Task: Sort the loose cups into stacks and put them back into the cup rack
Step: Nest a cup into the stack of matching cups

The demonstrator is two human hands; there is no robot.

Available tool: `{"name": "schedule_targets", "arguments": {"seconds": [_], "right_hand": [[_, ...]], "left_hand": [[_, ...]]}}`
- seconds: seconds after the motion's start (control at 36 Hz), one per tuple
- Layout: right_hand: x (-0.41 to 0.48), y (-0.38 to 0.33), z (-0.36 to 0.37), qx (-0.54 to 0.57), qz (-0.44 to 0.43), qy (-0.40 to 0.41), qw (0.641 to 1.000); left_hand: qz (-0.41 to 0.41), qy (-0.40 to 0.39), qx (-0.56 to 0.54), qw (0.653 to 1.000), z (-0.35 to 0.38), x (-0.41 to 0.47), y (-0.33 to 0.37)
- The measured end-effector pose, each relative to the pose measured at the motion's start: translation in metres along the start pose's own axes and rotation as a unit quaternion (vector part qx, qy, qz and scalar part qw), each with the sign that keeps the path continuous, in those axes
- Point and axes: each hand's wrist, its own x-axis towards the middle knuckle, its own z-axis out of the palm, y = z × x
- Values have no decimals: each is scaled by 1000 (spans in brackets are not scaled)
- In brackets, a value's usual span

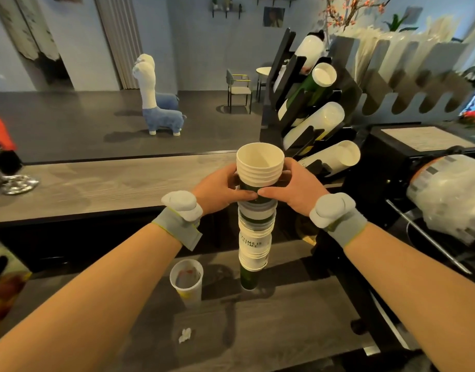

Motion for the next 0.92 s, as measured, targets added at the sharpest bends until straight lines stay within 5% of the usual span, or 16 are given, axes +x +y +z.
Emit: {"name": "schedule_targets", "arguments": {"seconds": [0.25, 0.58, 0.92], "right_hand": [[2, -14, -17, 50, -23, -8, 998], [0, -105, -59, 117, -144, 72, 980], [-3, -128, 21, 112, -130, -52, 984]], "left_hand": [[-1, -6, -9, 1000, -11, 3, 25], [102, 90, -76, 988, -69, -19, 92], [29, 98, -31, 994, -122, -87, 43]]}}
